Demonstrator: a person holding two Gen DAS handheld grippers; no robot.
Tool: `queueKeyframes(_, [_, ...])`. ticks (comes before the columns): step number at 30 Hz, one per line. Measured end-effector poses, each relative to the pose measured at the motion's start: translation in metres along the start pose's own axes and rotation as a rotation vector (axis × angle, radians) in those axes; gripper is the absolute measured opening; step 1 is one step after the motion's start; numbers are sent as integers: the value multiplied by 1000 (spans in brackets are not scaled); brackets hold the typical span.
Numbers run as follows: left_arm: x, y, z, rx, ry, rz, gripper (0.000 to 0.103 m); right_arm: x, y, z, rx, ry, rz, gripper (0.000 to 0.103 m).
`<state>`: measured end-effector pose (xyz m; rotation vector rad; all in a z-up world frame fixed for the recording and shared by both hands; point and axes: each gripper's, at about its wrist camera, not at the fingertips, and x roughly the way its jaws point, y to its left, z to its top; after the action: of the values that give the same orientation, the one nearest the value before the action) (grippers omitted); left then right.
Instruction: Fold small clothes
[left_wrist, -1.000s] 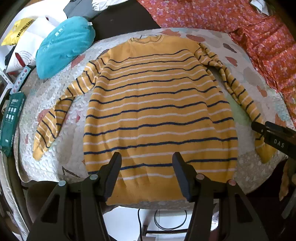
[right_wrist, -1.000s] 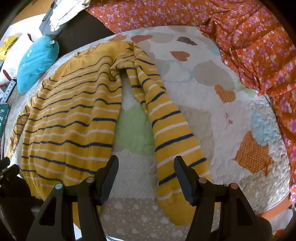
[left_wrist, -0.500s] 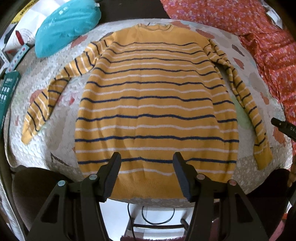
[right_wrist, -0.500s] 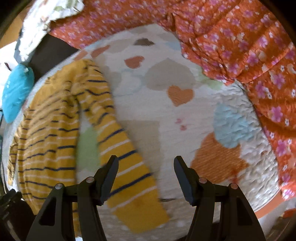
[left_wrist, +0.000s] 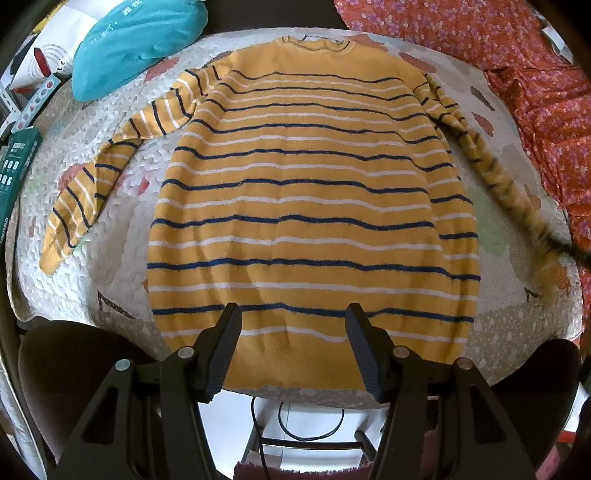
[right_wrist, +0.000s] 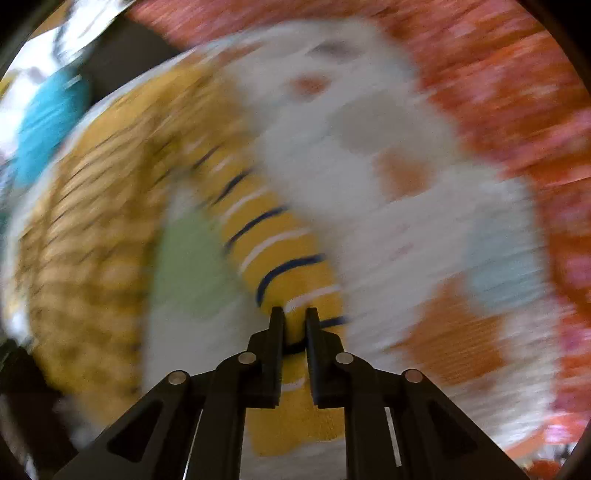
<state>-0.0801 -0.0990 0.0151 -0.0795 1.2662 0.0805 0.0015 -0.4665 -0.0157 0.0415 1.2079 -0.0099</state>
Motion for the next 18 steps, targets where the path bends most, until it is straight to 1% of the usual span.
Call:
queueKeyframes(2, [1,-1,0,0,6,-5,57,-16,-26,17,69,-114,-190,12])
queueKeyframes(3, [2,-2,-1,2,8,-8,57,-24,-39,26,110,-181,-304,13])
queueKeyframes(4, [2,-3,-1,5,9,-10,57,-33,-52,31,158,-241,-371,19])
queueKeyframes(5, [1,-3,-2,8,7,-10,57,-40,-63,34,204,-272,-360,43])
queueKeyframes(6, [2,-3,-3,9,7,-10,57,-45,-73,36,240,-280,-321,60])
queueKeyframes(7, [2,-2,-3,5,8,-10,57,-52,-81,35,282,-292,-264,77])
queueKeyframes(8, [3,-2,-3,-2,11,-11,57,-58,-86,31,309,-317,-229,77])
queueKeyframes(10, [6,-1,-2,-13,21,-20,57,-62,-89,23,321,-332,-180,77])
queueKeyframes(11, [7,-1,-3,-16,27,-24,57,-61,-88,21,321,-327,-144,77])
queueKeyframes(13, [8,-1,-4,-12,33,-30,57,-53,-94,17,354,-302,-43,77])
queueKeyframes(14, [8,-1,-4,-9,32,-30,57,-49,-102,12,401,-286,2,76])
queueKeyframes(15, [8,-1,-4,-7,30,-31,57,-45,-110,9,442,-279,28,76])
queueKeyframes(18, [9,1,-4,-17,30,-35,57,-31,-142,-11,635,-261,136,76])
